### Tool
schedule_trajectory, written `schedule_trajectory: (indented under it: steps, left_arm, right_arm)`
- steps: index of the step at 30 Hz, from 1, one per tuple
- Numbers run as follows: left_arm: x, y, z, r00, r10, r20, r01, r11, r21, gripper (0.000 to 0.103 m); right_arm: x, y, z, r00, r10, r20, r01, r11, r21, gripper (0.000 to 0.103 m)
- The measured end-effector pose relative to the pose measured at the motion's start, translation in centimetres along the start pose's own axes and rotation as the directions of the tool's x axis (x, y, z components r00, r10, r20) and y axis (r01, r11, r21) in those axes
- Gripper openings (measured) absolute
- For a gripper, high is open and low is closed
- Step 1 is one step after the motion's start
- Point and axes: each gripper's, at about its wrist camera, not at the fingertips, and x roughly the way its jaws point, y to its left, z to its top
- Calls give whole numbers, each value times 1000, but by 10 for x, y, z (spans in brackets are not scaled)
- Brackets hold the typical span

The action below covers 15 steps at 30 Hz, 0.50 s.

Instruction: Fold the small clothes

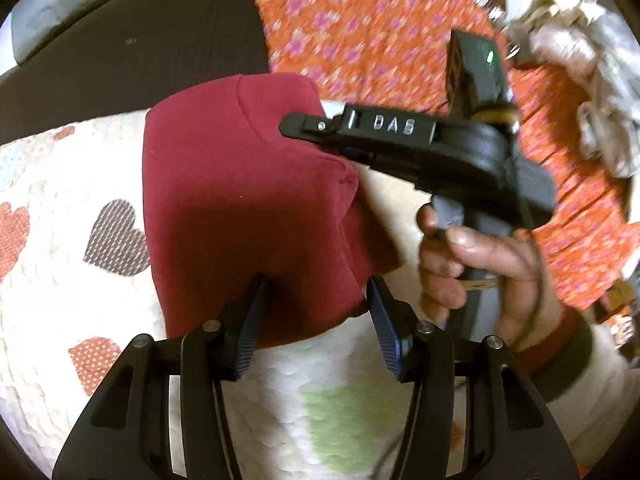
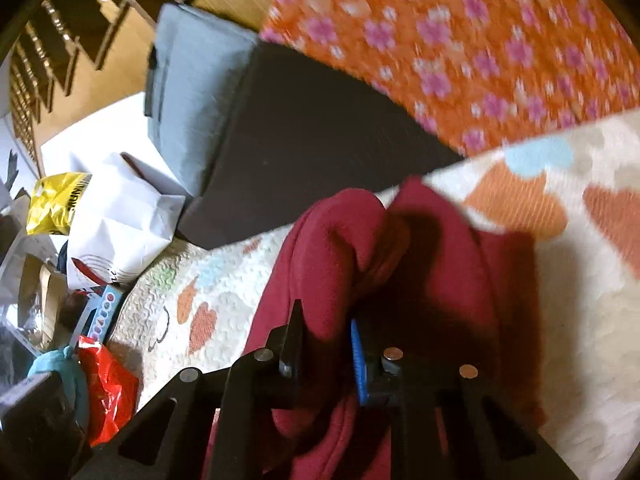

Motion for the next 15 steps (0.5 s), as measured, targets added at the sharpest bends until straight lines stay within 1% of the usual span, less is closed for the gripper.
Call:
schedule_trajectory:
  steps: [2, 3, 4, 6, 7, 8, 10, 13, 15]
  left_arm:
    - [-12, -2, 3, 998, -46, 38, 47, 999, -12, 51]
    - [-14, -2, 4, 998, -52, 47, 53, 999, -13, 51]
    - [-15, -2, 4, 998, -49, 51, 49, 999, -11, 51]
    - [-11, -2, 2, 999, 3, 44, -3, 1000, 3, 51]
    - [-8, 0, 2, 999, 21, 39, -21, 1000, 6, 51]
    - [-5, 2, 2, 999, 28, 34, -28, 1000, 1, 51]
    - [3, 9, 2, 999, 43, 20, -43, 999, -23, 51]
    - [13, 19, 1, 997, 75, 8, -75, 997, -36, 51]
    - [17, 23, -2, 995, 98, 3, -97, 995, -37, 51]
  right_arm:
    - [-9, 3, 8, 999, -32, 10, 32, 999, -40, 18]
    - [-11, 1, 11, 999, -52, 8, 53, 997, -55, 18]
    - [-12, -3, 12, 996, -87, 9, 88, 994, -73, 18]
    - [-12, -14, 14, 986, -163, 15, 164, 982, -89, 17]
    - [-10, -23, 14, 982, -189, 9, 189, 979, -78, 16]
    - [-7, -29, 14, 982, -187, -2, 187, 980, -61, 16]
    - [7, -44, 12, 983, -177, -50, 175, 984, -31, 16]
    - [25, -57, 2, 973, -197, -116, 196, 980, -24, 17]
    - [19, -61, 2, 974, -199, -106, 199, 980, -9, 18]
